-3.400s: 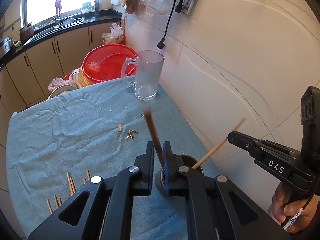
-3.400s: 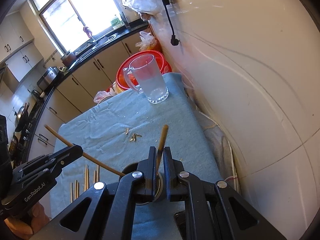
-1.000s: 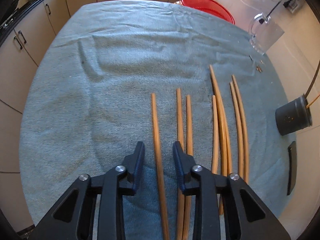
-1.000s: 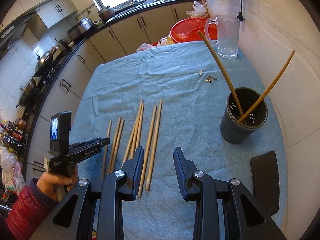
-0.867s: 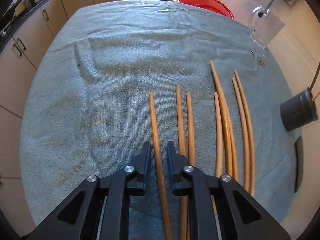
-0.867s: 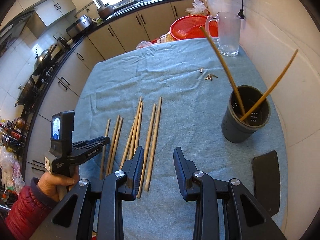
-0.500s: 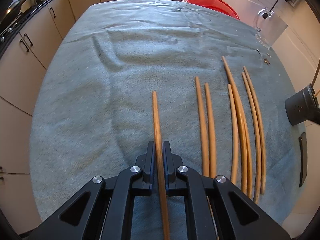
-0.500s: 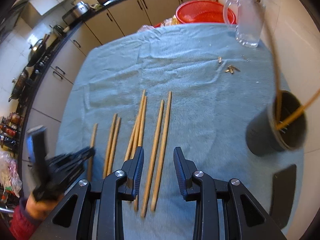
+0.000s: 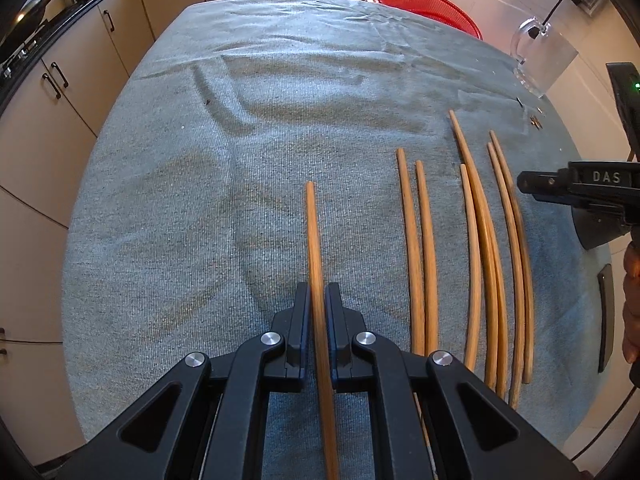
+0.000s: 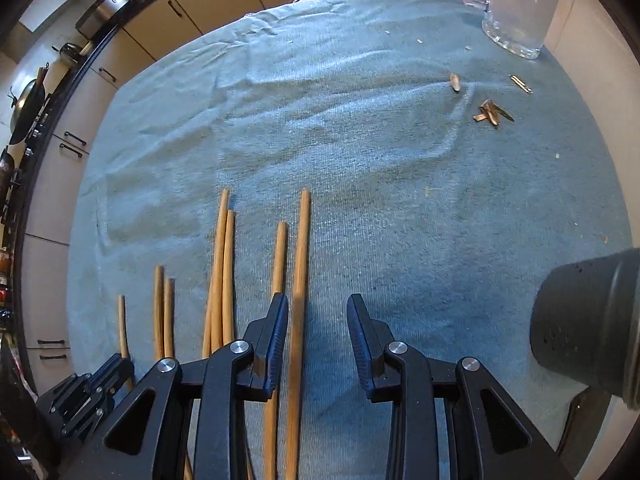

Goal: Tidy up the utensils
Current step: 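Close the left tool on a chopstick while the right tool grasps another, then lift both chopsticks upright and carry them over the black utensil cup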

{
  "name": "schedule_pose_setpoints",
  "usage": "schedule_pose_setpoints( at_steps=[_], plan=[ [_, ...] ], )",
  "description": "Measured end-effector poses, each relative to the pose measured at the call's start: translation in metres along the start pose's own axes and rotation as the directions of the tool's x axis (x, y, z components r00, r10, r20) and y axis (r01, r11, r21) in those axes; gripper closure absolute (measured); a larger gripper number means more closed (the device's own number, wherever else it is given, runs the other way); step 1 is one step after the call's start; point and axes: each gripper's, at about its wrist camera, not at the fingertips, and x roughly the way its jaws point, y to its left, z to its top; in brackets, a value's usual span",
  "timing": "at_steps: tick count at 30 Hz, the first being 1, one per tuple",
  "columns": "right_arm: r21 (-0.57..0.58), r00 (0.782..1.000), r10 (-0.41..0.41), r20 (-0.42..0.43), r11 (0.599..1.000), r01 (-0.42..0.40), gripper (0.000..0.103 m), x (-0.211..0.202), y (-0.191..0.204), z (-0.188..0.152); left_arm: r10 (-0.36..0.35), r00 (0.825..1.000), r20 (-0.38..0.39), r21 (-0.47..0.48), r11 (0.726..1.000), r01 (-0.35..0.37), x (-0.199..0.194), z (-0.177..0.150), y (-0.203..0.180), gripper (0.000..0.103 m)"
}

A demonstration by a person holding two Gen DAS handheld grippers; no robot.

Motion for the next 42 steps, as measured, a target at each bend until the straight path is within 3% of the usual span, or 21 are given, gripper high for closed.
schedule_pose_setpoints(
  at_steps=[7, 10, 12, 15, 21, 31, 42],
  plan=[
    [-0.036, 0.999, -0.044, -0.004, 0.998, 0.044, 0.075, 0.012, 0.008, 0.009, 0.005, 1.0, -0.004, 0.01, 1.0, -0.005, 0.002, 0.005, -0.002, 0.096],
    [-0.07, 0.997, -0.073, 0.003, 0.995, 0.073, 0.082, 0.014, 0.015, 0.011, 0.009, 1.0, -0.001, 0.017, 1.0, -0.009, 0.004, 0.008, -0.005, 0.096],
    [-0.088, 0.997, -0.079, 0.005, 0.993, 0.079, 0.095, 0.014, 0.017, 0.011, 0.014, 1.0, 0.005, 0.023, 1.0, -0.014, 0.005, 0.009, -0.007, 0.096],
    [-0.08, 0.999, -0.052, 0.01, 0.995, 0.053, 0.096, 0.011, 0.013, 0.007, 0.011, 1.0, 0.018, 0.026, 1.0, -0.011, 0.005, 0.009, -0.008, 0.097],
    [-0.07, 0.992, 0.02, 0.124, 0.997, -0.011, 0.096, -0.034, 0.004, -0.011, -0.037, 0.996, 0.083, 0.003, 0.999, 0.036, -0.02, 0.008, -0.002, 0.097],
    [-0.097, 0.936, 0.106, 0.335, 0.992, -0.078, 0.096, -0.126, 0.002, -0.061, -0.075, 0.967, 0.243, 0.027, 0.997, 0.071, -0.094, 0.004, -0.008, 0.097],
    [-0.118, 0.896, 0.127, 0.425, 0.989, -0.084, 0.096, -0.167, 0.003, -0.089, -0.091, 0.943, 0.321, 0.061, 0.995, 0.075, -0.139, 0.001, -0.027, 0.097]
  ],
)
